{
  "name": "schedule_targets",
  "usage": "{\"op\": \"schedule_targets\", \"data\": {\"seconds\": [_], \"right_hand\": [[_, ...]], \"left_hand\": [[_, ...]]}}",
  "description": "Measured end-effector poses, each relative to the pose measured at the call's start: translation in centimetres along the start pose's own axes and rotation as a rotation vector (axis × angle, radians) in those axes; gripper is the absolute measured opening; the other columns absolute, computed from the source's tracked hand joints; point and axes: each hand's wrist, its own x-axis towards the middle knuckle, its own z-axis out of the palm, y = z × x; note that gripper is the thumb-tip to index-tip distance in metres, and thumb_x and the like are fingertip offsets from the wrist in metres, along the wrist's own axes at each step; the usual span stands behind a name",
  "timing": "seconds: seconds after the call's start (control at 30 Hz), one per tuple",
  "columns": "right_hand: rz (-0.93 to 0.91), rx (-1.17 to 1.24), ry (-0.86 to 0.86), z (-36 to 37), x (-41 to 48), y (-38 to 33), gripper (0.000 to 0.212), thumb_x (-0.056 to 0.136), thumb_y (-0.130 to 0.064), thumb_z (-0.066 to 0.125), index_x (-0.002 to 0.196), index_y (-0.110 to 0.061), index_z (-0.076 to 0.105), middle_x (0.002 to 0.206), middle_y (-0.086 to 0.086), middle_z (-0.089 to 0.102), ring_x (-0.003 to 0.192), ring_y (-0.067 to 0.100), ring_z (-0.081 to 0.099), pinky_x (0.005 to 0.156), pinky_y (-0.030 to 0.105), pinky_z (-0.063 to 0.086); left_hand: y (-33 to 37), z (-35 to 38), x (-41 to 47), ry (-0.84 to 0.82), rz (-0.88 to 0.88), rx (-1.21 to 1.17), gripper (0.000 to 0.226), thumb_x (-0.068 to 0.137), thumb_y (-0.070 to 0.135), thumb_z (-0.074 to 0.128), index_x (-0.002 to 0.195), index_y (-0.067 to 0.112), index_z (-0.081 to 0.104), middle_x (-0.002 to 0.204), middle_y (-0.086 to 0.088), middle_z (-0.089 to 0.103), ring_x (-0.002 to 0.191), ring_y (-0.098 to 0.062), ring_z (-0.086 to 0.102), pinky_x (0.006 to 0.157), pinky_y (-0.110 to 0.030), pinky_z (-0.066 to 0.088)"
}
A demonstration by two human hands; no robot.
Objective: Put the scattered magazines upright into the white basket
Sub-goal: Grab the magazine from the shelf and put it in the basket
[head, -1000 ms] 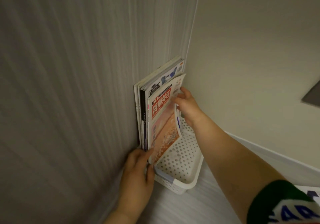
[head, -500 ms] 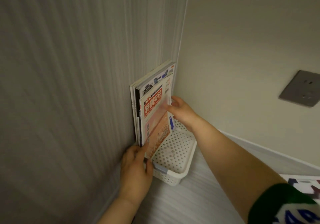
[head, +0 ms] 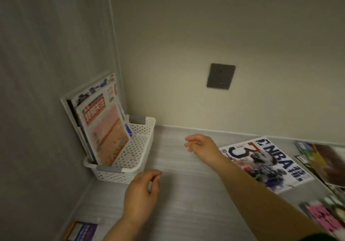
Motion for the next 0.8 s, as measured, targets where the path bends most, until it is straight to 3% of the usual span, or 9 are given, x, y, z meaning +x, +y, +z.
{"op": "schedule_targets", "data": {"seconds": [0.07, 0.17, 0.23, 0.37, 0.5, 0.6, 0.8], "right_hand": [[0.031, -0.053, 0.049, -2.4, -1.9, 2.5, 0.024, 0.086, 0.001, 0.049, 0.107, 0.005, 0.06, 0.113, 0.026, 0.062, 0.081, 0.026, 0.06, 0.071, 0.015, 0.045], [0.086, -0.128, 0.117, -6.3, -4.9, 6.7, 0.023, 0.088, -0.001, 0.048, 0.107, 0.004, 0.061, 0.116, 0.022, 0.061, 0.108, 0.034, 0.056, 0.071, 0.016, 0.041], [0.147, -0.22, 0.122, -9.3, -6.8, 9.7, 0.026, 0.09, -0.007, 0.045, 0.11, -0.002, 0.061, 0.119, 0.017, 0.061, 0.112, 0.031, 0.054, 0.085, 0.023, 0.042], [0.335, -0.569, 0.252, -14.5, -9.6, 15.5, 0.028, 0.091, -0.015, 0.043, 0.114, -0.01, 0.057, 0.121, 0.013, 0.059, 0.114, 0.028, 0.053, 0.096, 0.03, 0.04], [0.403, -0.779, 0.228, -17.5, -11.4, 20.3, 0.05, 0.093, -0.029, 0.037, 0.14, -0.016, 0.026, 0.149, 0.007, 0.027, 0.138, 0.026, 0.022, 0.114, 0.038, 0.017], [0.386, -0.871, 0.17, -18.2, -12.8, 23.5, 0.057, 0.095, -0.043, 0.025, 0.144, -0.022, 0.009, 0.156, 0.004, 0.004, 0.144, 0.024, -0.001, 0.117, 0.038, -0.001], [0.271, -0.873, 0.204, -18.2, -12.7, 25.3, 0.055, 0.093, -0.048, 0.019, 0.143, -0.028, 0.009, 0.156, 0.003, 0.005, 0.144, 0.024, -0.002, 0.115, 0.039, -0.005]], "left_hand": [[1.3, 2.1, -0.9, -0.063, -0.025, -0.028, 0.013, 0.079, 0.003, 0.061, 0.084, 0.012, 0.07, 0.087, -0.005, 0.071, 0.078, -0.012, 0.062, 0.068, -0.015, 0.038], [3.3, 5.5, -2.5, -0.16, -0.017, -0.028, 0.011, 0.081, 0.009, 0.06, 0.085, 0.014, 0.069, 0.088, -0.002, 0.071, 0.081, -0.015, 0.063, 0.067, -0.014, 0.037], [4.5, 7.6, -3.5, -0.237, -0.004, -0.006, 0.011, 0.084, 0.015, 0.057, 0.088, 0.015, 0.068, 0.09, -0.003, 0.071, 0.084, -0.018, 0.063, 0.07, -0.019, 0.04], [6.3, 11.1, -4.6, -0.336, -0.011, 0.054, 0.014, 0.086, 0.018, 0.054, 0.092, 0.013, 0.067, 0.097, -0.006, 0.069, 0.09, -0.02, 0.061, 0.071, -0.019, 0.037], [7.3, 14.0, -5.0, -0.404, -0.03, 0.105, 0.015, 0.087, 0.015, 0.053, 0.094, 0.01, 0.065, 0.104, -0.009, 0.066, 0.095, -0.023, 0.059, 0.072, -0.017, 0.034], [7.7, 15.6, -4.6, -0.45, -0.029, 0.154, 0.014, 0.086, 0.012, 0.054, 0.093, 0.007, 0.065, 0.106, -0.014, 0.064, 0.097, -0.027, 0.058, 0.073, -0.018, 0.032], [7.8, 19.0, -1.1, -0.497, -0.043, 0.232, 0.024, 0.085, 0.007, 0.053, 0.107, 0.0, 0.06, 0.123, -0.018, 0.054, 0.115, -0.031, 0.048, 0.096, -0.029, 0.035]]}}
